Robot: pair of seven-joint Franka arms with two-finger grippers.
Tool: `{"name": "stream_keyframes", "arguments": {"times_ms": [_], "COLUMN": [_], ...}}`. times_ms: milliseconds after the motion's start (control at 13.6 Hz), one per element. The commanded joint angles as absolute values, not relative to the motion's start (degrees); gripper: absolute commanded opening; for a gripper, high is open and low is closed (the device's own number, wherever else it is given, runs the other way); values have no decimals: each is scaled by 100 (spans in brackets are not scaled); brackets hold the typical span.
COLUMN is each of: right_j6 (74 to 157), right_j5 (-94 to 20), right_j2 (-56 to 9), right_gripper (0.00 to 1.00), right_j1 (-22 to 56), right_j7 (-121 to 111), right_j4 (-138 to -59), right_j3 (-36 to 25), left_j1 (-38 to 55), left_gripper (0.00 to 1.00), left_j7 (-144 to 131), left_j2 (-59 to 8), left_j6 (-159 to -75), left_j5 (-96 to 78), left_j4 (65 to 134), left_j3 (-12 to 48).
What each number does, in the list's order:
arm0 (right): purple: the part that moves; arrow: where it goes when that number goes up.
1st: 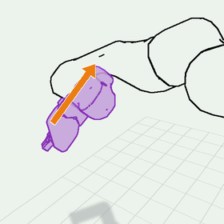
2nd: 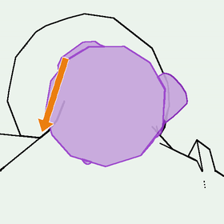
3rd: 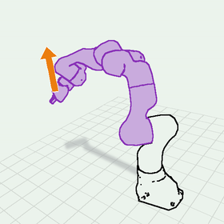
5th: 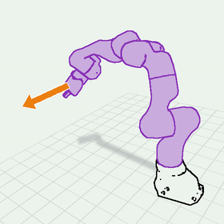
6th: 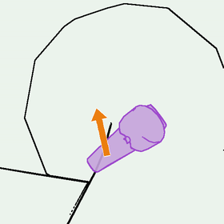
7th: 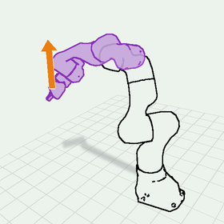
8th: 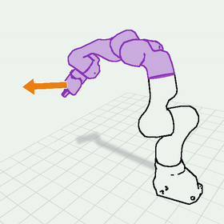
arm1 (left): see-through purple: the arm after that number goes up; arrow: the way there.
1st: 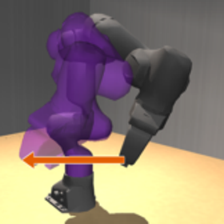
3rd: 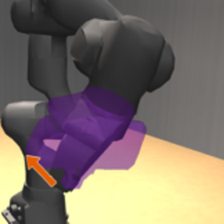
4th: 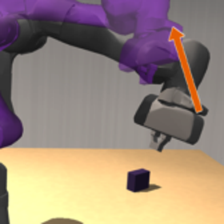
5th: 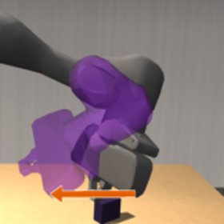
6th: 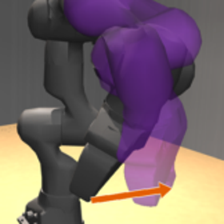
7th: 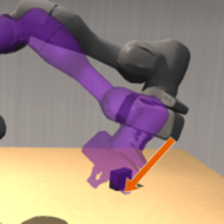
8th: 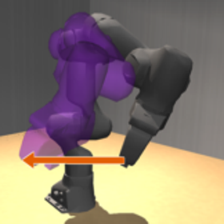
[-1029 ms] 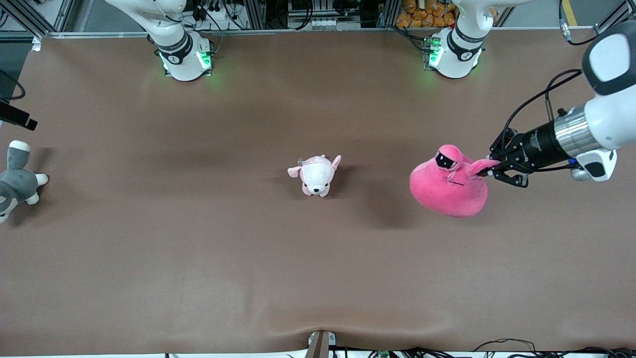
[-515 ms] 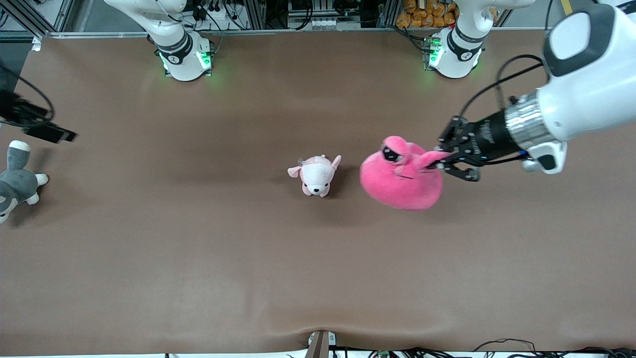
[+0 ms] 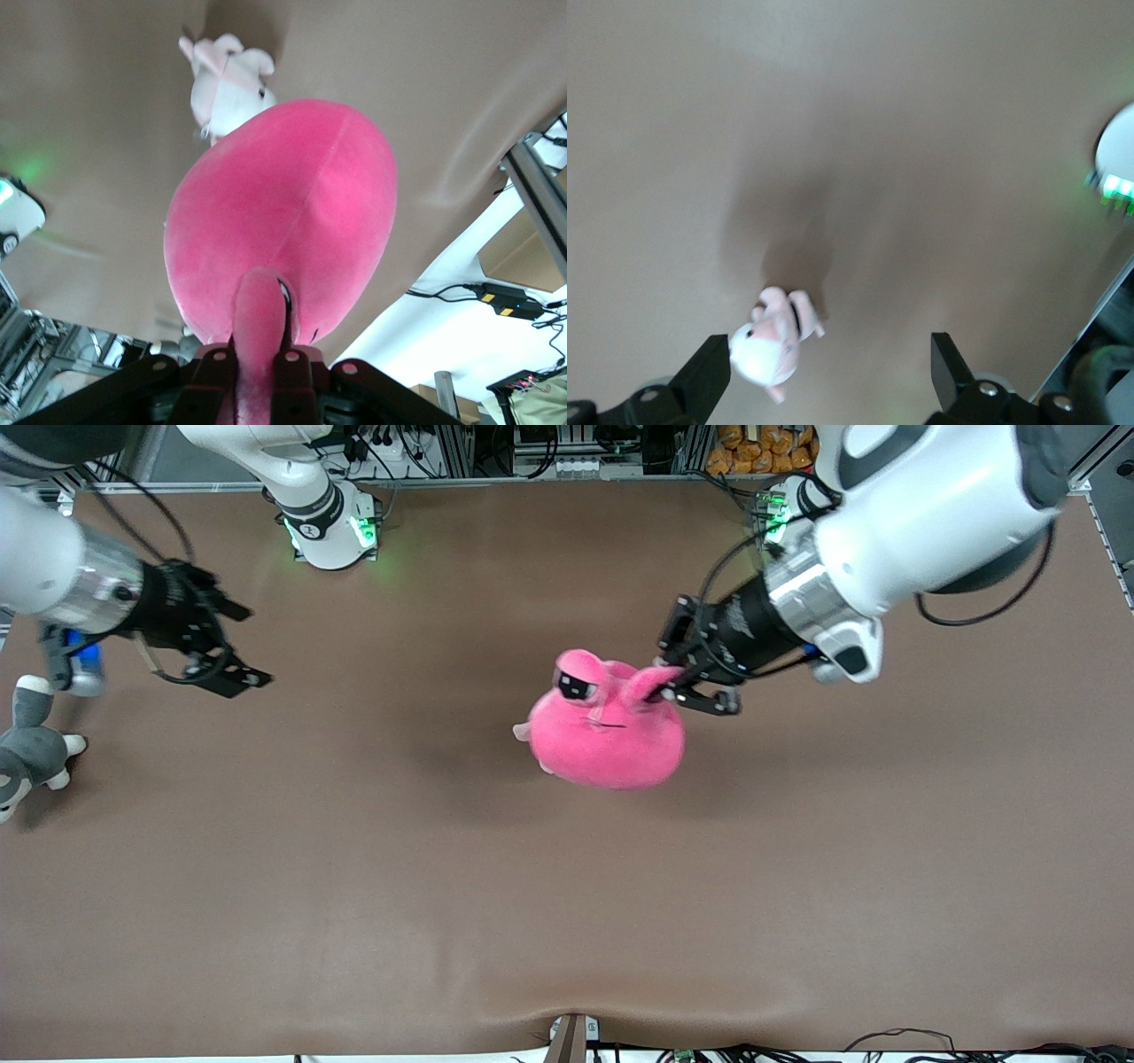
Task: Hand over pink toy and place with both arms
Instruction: 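Lift the pink toy with the left gripper toward the table's middle, then grasp the pink toy with the right gripper while the left gripper holds it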
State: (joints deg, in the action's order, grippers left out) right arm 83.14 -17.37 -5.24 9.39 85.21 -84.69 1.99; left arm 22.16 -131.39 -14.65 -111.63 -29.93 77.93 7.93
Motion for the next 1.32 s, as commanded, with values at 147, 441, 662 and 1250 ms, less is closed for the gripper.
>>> {"name": "stream_keyframes", "arguments": {"times_ms": [147, 441, 662, 1250], "right_j6": [9165, 10150, 10370, 10881], "right_j5": [-2338, -2355, -2347, -2233], "right_j2": [-992, -1213, -1476, -1705], "right_gripper": [100, 100, 100, 0], "right_j1": [1651, 2117, 2408, 2883], "right_j7": [11015, 12382, 12829, 12974], "right_j4": [-7982, -7805, -7682, -7638], "right_j3": [149, 149, 149, 132], "left_j1": [2855, 3120, 3269, 3437], "left_gripper": [0, 0, 0, 0], "left_j7": [-13964, -14334, -14511, -14625], "left_j2": [-1801, -1881, -1907, -1907], "left_j6": [-11697, -12032, -12041, -12138], "left_j5": [-3041, -3032, -3023, -2988], "left_j4": [7594, 7603, 7603, 7620], "left_j3": [703, 694, 677, 677]}}
